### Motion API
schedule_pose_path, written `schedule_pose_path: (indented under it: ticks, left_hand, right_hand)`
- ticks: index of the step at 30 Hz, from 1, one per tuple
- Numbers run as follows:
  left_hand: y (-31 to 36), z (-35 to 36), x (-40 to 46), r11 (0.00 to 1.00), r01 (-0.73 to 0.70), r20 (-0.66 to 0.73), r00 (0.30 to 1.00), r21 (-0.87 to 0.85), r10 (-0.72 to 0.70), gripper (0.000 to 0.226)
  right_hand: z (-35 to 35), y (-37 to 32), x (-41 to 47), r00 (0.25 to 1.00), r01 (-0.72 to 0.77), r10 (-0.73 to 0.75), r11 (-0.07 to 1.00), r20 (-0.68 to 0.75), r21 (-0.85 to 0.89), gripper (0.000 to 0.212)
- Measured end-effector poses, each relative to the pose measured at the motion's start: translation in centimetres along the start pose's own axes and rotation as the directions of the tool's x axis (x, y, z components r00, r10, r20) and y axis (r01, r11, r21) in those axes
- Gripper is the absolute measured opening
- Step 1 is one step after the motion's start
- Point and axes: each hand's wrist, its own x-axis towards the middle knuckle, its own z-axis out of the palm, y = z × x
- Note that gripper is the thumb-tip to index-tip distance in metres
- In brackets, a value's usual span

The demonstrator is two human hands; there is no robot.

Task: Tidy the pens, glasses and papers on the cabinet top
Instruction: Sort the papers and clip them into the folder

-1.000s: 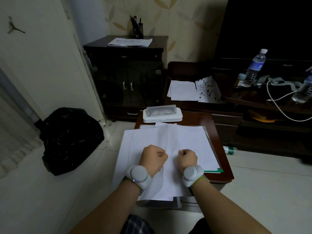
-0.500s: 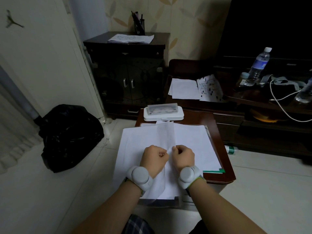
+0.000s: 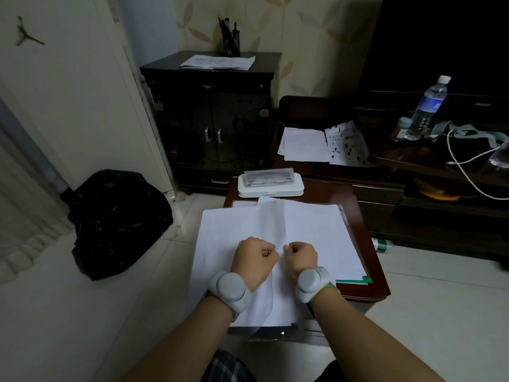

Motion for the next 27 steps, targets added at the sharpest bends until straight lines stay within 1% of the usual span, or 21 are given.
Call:
schedule_pose_path:
  ticks: [2,5,8,11,15,19,21,27]
  left_hand:
    - [0.04,0.01,-0.01,1.000,-0.008,0.002,1.000,0.000,0.008,0.029]
    - [-0.17,0.02,0.00,1.000,-0.011,-0.002,1.000,-0.001,0.011,0.029]
    - [-0.08,-0.08,-0.07,1.000,-0.017,0.001,1.000,-0.008,0.017,0.028]
    - [-0.04,-0.26,-0.07,1.000,0.009,0.013,1.000,-0.023,-0.009,0.026]
    - [-0.34,-0.42,0.14,0.999,0.040,0.023,0.999,-0.034,-0.039,0.028]
    - [-0.56,-0.44,0.36,1.000,0.024,0.021,0.999,0.005,-0.024,0.025]
    - [-0.53,-0.35,0.28,1.000,0.009,0.028,1.000,0.025,-0.009,0.022]
    - [-0.24,-0.22,0.02,1.000,0.006,0.020,1.000,0.010,-0.006,0.029]
  right_hand:
    - [0.06,0.08,0.18,1.000,0.000,0.000,1.000,0.001,-0.003,0.043]
    - [0.31,-0.01,0.35,0.999,-0.032,0.032,0.999,0.027,-0.017,0.036]
    - [0.13,-0.07,0.60,0.996,-0.077,0.078,0.997,0.050,-0.019,0.041]
    - [-0.11,-0.13,0.80,0.994,-0.091,0.092,0.996,0.059,-0.025,0.045]
    - [-0.17,-0.28,0.71,0.995,-0.081,0.084,0.996,0.061,-0.043,0.044]
    - [-0.21,-0.48,0.47,0.994,-0.067,0.071,0.997,0.081,-0.045,0.044]
    - [-0.16,-0.47,0.35,0.993,-0.076,0.078,0.997,0.087,-0.032,0.043]
    - [0.25,-0.60,0.15,0.987,-0.120,0.119,0.993,0.104,0.009,0.042]
